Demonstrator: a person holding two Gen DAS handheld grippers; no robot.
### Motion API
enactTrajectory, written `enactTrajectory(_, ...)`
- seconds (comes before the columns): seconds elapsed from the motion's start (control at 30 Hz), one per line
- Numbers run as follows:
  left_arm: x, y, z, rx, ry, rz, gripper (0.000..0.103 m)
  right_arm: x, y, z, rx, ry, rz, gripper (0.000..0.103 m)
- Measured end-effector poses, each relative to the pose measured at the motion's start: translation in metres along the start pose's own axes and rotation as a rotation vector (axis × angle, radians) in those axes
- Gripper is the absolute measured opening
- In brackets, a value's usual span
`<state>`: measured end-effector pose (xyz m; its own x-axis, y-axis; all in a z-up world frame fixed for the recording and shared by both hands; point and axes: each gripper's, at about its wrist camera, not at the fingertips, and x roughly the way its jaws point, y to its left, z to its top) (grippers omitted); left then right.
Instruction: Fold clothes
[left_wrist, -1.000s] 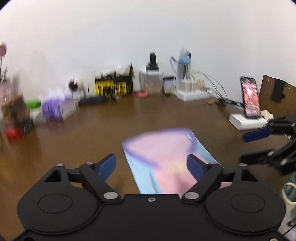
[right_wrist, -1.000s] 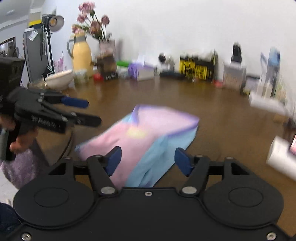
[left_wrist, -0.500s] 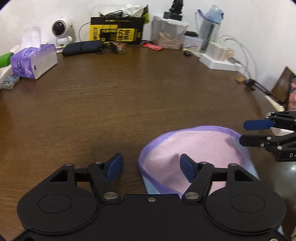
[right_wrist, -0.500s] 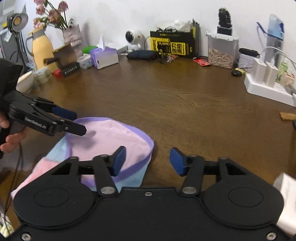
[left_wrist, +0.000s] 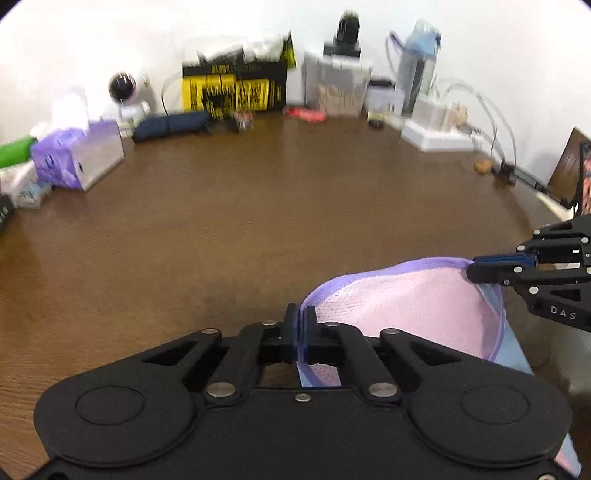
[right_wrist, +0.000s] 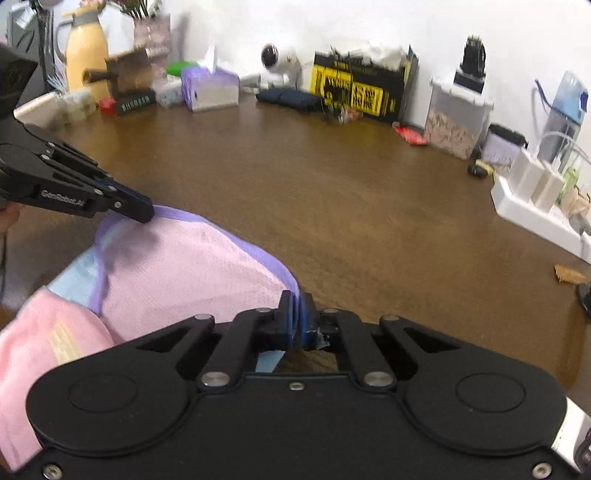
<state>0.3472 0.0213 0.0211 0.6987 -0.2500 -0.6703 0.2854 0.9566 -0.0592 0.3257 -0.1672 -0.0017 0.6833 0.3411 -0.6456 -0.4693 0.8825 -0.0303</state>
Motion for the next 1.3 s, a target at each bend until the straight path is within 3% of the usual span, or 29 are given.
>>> enactTrajectory(0.17, -0.056, -0.005, -0.022, 0.016, -0.126, 0.019, 0.002, -0.054, 0.008, -0.002, -0.026, -0.132, 0.025, 0.005)
enactTrajectory(0.3, -0.108, -0.021, -0.067, 0.039, -0.21, 0.005, 0.002, -0.102, 0.022, -0.031, -0.168, -0.239, 0.101, 0.005)
enactTrajectory(0.4, -0.131, -0.033, -0.113, 0.041, -0.188, -0.037, 0.002, -0.13, 0.037, -0.067, -0.288, -0.28, 0.204, 0.006)
enactTrajectory(0.5, -0.135, -0.048, -0.147, 0.138, -0.161, -0.014, 0.003, -0.137, 0.052, -0.101, -0.352, -0.18, 0.305, 0.007)
enactTrajectory(0.57, -0.137, -0.05, -0.16, 0.171, -0.131, -0.009, 0.004, -0.136, 0.063, -0.118, -0.413, -0.091, 0.329, 0.014)
enactTrajectory(0.67, -0.149, -0.039, -0.161, 0.143, -0.118, -0.054, 0.006, -0.145, 0.067, -0.124, -0.422, -0.089, 0.337, 0.022)
enactTrajectory(0.73, -0.156, -0.03, -0.154, 0.132, -0.112, -0.118, 0.013, -0.154, 0.065, -0.117, -0.395, -0.155, 0.345, 0.026)
enactTrajectory(0.83, -0.164, -0.022, -0.143, 0.137, -0.136, -0.224, 0.043, -0.157, 0.066, -0.106, -0.385, -0.233, 0.35, 0.035)
enactTrajectory(0.87, -0.165, -0.021, -0.14, 0.131, -0.159, -0.218, 0.057, -0.152, 0.071, -0.105, -0.408, -0.231, 0.347, 0.035)
enactTrajectory(0.9, -0.163, -0.02, -0.132, 0.118, -0.194, -0.196, 0.061, -0.148, 0.076, -0.104, -0.431, -0.23, 0.344, 0.035)
enactTrajectory(1.07, -0.133, -0.035, -0.112, 0.128, -0.185, -0.108, 0.061, -0.118, 0.083, -0.106, -0.419, -0.175, 0.368, 0.034)
enactTrajectory(1.2, -0.097, -0.055, -0.115, 0.235, -0.111, 0.027, 0.061, -0.111, 0.083, -0.116, -0.372, -0.138, 0.388, 0.034)
enactTrajectory(1.3, -0.091, -0.053, -0.126, 0.257, -0.104, 0.033, 0.063, -0.117, 0.086, -0.124, -0.393, -0.134, 0.395, 0.039)
